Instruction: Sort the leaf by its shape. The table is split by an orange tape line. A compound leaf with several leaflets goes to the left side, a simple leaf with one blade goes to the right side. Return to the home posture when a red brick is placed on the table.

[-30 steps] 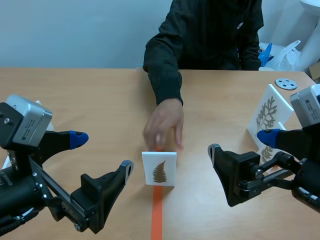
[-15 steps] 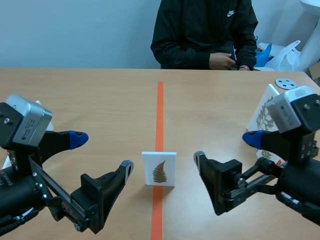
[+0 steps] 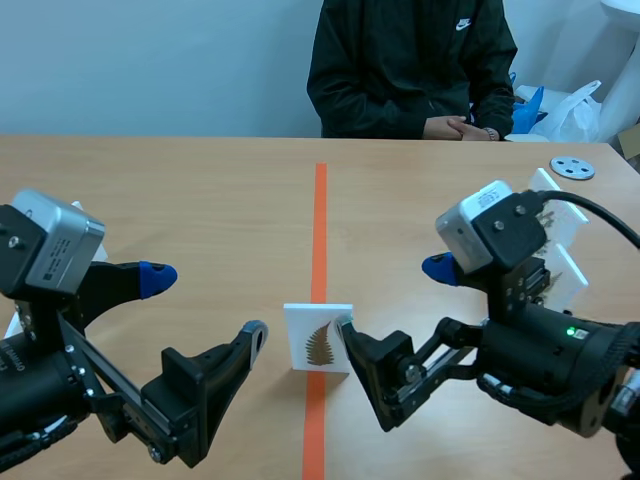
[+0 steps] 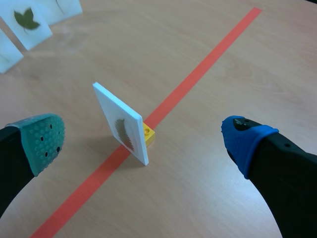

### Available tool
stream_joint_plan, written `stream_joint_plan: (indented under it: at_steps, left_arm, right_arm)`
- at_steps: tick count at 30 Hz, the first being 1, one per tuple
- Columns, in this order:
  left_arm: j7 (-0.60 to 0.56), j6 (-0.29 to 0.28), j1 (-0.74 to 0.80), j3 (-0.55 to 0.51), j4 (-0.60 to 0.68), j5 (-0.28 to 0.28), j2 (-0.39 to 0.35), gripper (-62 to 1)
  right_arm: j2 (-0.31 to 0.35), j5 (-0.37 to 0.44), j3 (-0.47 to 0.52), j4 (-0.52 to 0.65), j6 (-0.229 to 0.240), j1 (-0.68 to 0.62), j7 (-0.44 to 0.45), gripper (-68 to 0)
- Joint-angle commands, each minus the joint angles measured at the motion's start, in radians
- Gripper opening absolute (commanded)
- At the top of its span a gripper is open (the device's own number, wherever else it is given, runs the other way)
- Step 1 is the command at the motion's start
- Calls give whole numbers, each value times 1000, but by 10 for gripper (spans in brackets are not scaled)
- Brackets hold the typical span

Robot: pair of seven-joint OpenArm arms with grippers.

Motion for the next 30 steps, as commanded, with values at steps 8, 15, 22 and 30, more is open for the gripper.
stream_joint_plan:
  at_steps: [8,15,22,30]
  left_arm:
    - [-14,1,5,-2,19,-8,0,14]
    - [-14,1,5,-2,19,-8,0,14]
    - [-14,1,5,-2,19,-8,0,14]
    - [-14,2,5,-2,19,-8,0,14]
  right_arm:
    - [16,-4,-73,-148,1,140,48,4]
    - [16,-71,-159,-293,1,226,104,4]
    - [16,-159,-244,-408,-1,283,196,4]
    - [7,-214,-325,-526,-39,359,262,4]
